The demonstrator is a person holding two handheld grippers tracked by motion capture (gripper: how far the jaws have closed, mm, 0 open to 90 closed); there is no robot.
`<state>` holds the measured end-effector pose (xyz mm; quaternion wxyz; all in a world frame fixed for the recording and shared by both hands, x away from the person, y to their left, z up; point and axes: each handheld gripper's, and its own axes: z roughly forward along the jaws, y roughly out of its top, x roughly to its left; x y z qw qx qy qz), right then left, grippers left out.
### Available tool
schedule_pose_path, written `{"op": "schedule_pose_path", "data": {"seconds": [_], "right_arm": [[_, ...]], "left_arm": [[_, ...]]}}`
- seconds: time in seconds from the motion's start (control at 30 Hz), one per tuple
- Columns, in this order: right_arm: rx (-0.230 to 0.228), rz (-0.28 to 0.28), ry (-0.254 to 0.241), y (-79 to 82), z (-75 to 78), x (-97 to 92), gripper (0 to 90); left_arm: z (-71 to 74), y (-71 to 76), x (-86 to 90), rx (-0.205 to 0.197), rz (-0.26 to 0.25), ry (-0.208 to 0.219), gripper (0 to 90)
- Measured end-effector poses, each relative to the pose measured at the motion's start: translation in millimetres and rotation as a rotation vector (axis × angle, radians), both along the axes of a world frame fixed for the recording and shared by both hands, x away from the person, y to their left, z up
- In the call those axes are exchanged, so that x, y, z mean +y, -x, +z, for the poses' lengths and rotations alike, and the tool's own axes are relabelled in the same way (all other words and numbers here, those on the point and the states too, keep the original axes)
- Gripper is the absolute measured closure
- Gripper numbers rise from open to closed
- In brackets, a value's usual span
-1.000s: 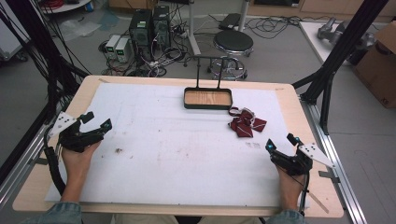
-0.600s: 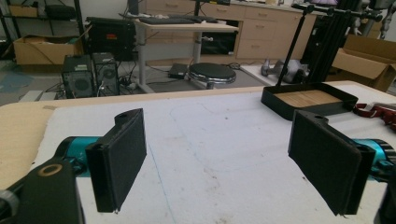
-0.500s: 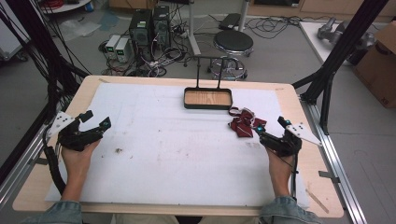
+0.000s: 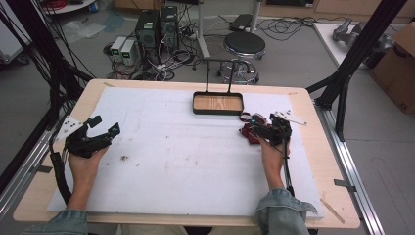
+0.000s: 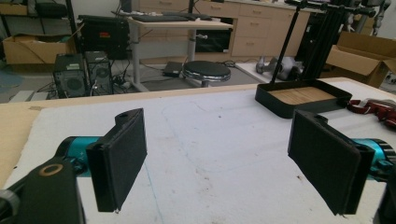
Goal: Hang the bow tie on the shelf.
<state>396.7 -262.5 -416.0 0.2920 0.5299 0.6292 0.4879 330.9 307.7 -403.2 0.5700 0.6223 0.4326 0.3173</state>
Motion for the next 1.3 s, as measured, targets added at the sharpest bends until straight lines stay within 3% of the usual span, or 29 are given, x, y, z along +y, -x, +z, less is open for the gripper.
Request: {"op": "schedule_pose_path", "data": {"seconds": [0.07,0.1,0.13,0.2,0.33,0.43,0.67,0.77,1.0,1.17,1.23,1.3], "right_arm": [[0.012,0.005,0.019,-5.1,-0.6,3.4,26.1],[0.049,0.011,0.055,-15.3,-2.0,10.5,30.1],[0.053,0.015,0.066,-18.7,-4.1,13.4,34.9],[0.060,0.024,0.071,-21.9,-6.2,14.8,38.5],[0.152,0.004,0.108,-35.8,-17.3,19.5,44.0],[0.180,-0.012,0.127,-38.9,-21.6,20.4,46.2],[0.253,-0.040,0.140,-44.5,-33.5,19.0,50.6],[0.279,-0.046,0.137,-47.3,-34.9,18.5,56.7],[0.286,-0.039,0.147,-48.2,-35.4,19.4,70.8],[0.279,-0.042,0.217,-45.5,-32.7,24.3,72.9],[0.256,-0.041,0.290,-41.5,-26.9,27.6,72.8],[0.238,-0.039,0.309,-39.9,-23.8,28.5,72.9]], "left_arm": [[-0.3,-0.4,-0.3,0.003,-0.001,0.001,19.8],[-0.4,-0.4,-0.4,0.004,0.001,0.003,20.1],[-0.4,-0.4,0.1,0.007,0.002,0.002,20.1],[0.1,0.2,1.0,0.005,0.002,0.008,20.1],[0.4,0.9,2.5,-0.003,0.005,0.019,20.1],[0.0,0.2,2.2,-0.002,0.004,0.019,20.1],[-0.9,-2.4,-1.9,-0.005,-0.005,0.016,20.6],[-1.1,-3.2,-3.4,-0.005,-0.010,0.013,20.8],[-1.0,-2.8,-3.8,-0.001,-0.011,0.007,20.9],[-1.1,-1.9,-2.9,0.001,-0.007,0.003,20.8],[-1.2,-1.7,-3.1,0.001,-0.006,0.004,20.9],[-1.5,-2.0,-3.4,0.003,-0.005,0.005,20.8]]}}
